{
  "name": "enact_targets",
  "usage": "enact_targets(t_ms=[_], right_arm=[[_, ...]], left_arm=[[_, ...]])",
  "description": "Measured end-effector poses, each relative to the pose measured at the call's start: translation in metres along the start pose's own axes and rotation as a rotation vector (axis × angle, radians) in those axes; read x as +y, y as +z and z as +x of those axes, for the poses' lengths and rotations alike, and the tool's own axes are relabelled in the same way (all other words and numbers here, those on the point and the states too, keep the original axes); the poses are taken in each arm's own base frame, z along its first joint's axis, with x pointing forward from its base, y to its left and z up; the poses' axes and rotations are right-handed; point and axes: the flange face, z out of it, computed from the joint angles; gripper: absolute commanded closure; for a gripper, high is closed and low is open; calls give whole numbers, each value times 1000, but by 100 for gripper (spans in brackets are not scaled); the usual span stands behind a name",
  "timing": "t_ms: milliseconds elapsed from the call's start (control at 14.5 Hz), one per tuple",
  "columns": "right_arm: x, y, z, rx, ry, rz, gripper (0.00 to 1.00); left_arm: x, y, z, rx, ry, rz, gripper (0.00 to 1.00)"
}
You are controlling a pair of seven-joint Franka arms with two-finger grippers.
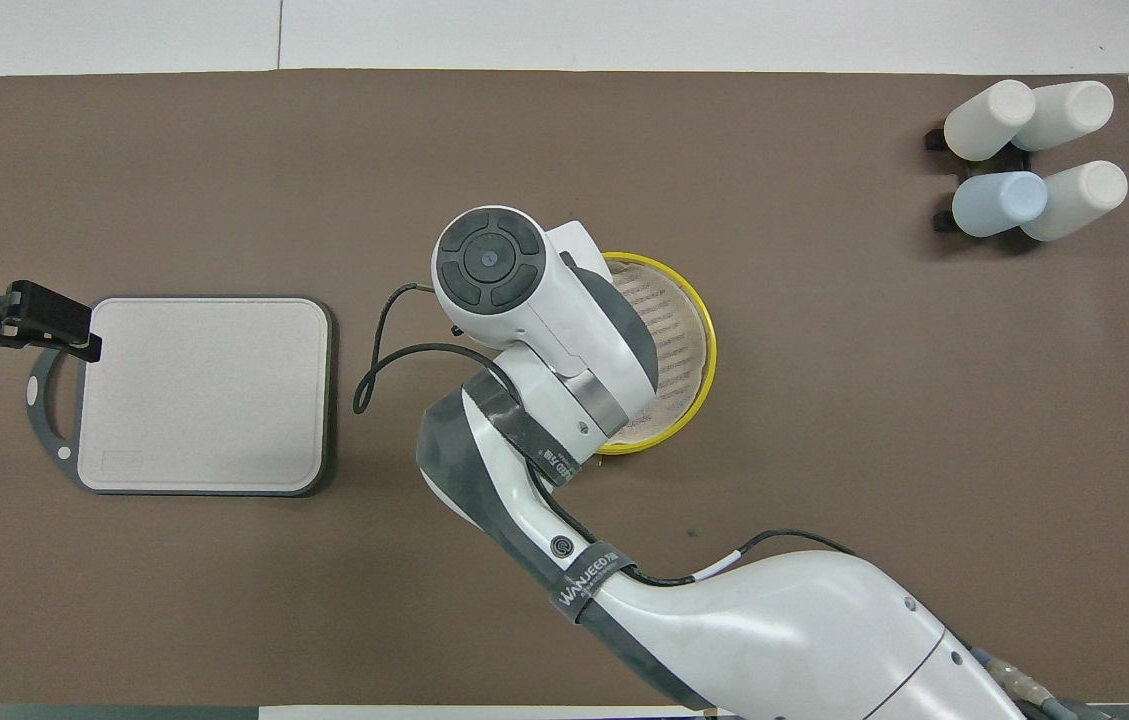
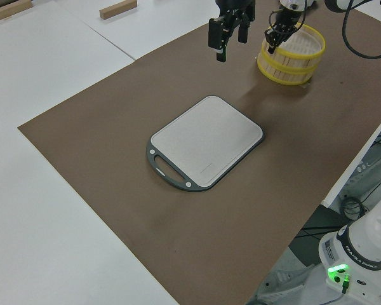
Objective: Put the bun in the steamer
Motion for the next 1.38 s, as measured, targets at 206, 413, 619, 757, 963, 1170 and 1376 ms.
enact_targets(t_ms=[206, 413, 619, 757, 963, 1170, 1376], right_arm=[[-1, 1, -3, 6, -8, -5, 100], [1, 1, -4, 9, -8, -1, 11], [2, 9, -8, -2, -11, -16, 0], [6, 2, -5, 1, -4, -17, 0], [59, -55, 37, -5, 7, -39, 0], [159, -137, 91, -23, -98, -44, 0], [257, -184, 132, -30, -284, -45, 0]], left_arm=[[9, 0, -6, -1, 17, 14, 0], [15, 0, -11, 9, 29, 18, 0], [16, -3, -8, 47, 37, 17, 0], [16, -3, -7, 52, 40, 17, 0], [20, -3, -7, 52, 49, 18, 0], [20, -3, -7, 51, 50, 18, 0], [20, -2, -7, 50, 51, 18, 0]])
